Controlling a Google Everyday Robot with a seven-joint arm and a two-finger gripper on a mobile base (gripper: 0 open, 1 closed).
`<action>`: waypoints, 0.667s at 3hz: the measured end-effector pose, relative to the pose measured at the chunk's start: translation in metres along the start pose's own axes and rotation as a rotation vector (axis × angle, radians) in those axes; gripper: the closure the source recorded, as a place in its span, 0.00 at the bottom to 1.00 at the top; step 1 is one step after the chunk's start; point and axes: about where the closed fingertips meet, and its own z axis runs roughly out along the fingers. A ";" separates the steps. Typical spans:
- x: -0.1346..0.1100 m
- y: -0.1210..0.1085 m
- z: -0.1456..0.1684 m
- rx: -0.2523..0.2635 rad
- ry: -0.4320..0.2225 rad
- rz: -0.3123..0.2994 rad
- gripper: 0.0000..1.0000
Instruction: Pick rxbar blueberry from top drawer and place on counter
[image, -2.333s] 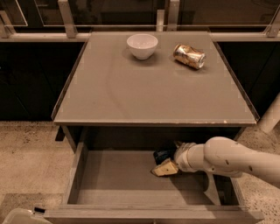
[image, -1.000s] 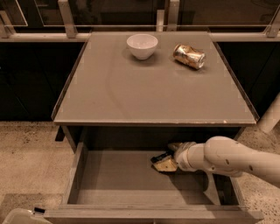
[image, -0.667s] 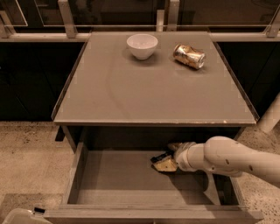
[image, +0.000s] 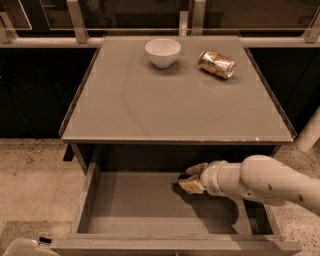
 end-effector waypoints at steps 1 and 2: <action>-0.007 0.001 -0.044 0.050 -0.057 -0.010 1.00; -0.012 0.003 -0.075 0.081 -0.085 -0.018 1.00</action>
Offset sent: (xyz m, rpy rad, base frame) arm -0.0539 -0.0494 0.0880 0.0297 -0.1553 -0.0675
